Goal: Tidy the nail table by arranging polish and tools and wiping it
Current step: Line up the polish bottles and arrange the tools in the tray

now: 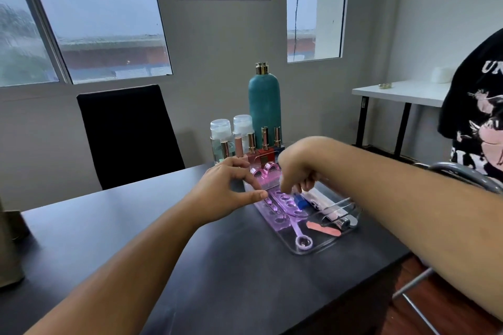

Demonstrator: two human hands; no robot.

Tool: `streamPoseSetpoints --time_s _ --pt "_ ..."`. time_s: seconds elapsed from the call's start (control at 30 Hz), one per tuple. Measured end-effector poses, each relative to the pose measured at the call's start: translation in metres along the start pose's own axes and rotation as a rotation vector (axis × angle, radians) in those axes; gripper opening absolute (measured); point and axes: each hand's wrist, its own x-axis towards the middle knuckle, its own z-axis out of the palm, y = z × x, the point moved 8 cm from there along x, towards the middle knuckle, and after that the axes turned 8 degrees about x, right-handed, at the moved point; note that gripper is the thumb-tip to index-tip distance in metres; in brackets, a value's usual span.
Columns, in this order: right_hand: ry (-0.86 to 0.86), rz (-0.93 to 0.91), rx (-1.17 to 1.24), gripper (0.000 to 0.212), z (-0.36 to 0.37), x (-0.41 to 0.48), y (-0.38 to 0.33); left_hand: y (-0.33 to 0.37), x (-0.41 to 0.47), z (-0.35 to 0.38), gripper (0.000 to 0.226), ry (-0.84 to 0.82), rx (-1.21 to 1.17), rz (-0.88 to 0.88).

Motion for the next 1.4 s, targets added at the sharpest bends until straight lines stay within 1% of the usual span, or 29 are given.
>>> streamPoseSetpoints --time_s 0.13,0.33,0.57,0.67,0.73,0.83,0.97,1.03,1.1,1.17,1.23,1.27,1.33,1.4 --pt "-0.009 0.029 -0.093 0.027 0.007 0.005 -0.002 0.0 -0.001 -0.001 0.016 0.006 -0.022 0.003" --pt "-0.026 0.089 -0.104 0.027 0.007 0.003 0.006 0.001 -0.002 -0.001 0.015 0.008 -0.024 -0.003" --pt "-0.014 0.096 -0.109 0.029 0.008 0.005 0.007 0.0 -0.002 0.0 0.018 0.01 -0.035 -0.007" --pt "0.029 0.068 -0.112 0.029 0.005 0.007 0.003 0.0 -0.003 0.0 0.019 0.01 -0.034 0.0" --pt "0.048 0.052 -0.061 0.027 0.004 0.007 0.002 0.001 -0.003 0.0 0.016 0.009 -0.035 0.006" --pt "0.07 0.044 -0.05 0.015 0.001 0.005 0.001 0.001 -0.003 0.0 0.013 0.009 -0.04 0.005" --pt "0.097 0.039 -0.065 0.025 0.002 0.006 0.002 0.0 -0.004 0.001 0.015 0.008 -0.041 0.001" --pt "0.127 0.03 -0.095 0.023 0.0 0.006 0.001 0.0 -0.004 0.001 0.014 0.003 -0.041 -0.001" --pt "0.188 -0.004 -0.122 0.017 -0.004 0.005 -0.001 0.001 -0.004 0.001 0.012 0.002 -0.046 -0.001" --pt "0.235 -0.055 -0.148 0.019 -0.009 0.001 -0.001 0.001 -0.004 0.001 0.011 0.003 -0.051 0.003" --pt "0.198 -0.117 -0.148 0.013 -0.01 -0.007 0.001 0.002 -0.004 0.001 0.014 0.003 -0.053 0.01" --pt "0.148 -0.136 -0.141 0.016 -0.007 -0.011 0.003 0.002 -0.005 0.001 0.015 0.003 -0.055 0.013" --pt "0.071 -0.144 -0.155 0.031 0.0 -0.018 0.008 0.002 -0.004 0.001 0.017 0.003 -0.054 0.015" --pt "0.062 -0.141 -0.174 0.043 0.005 -0.018 0.011 0.001 -0.004 0.001 0.022 0.003 -0.052 0.011"
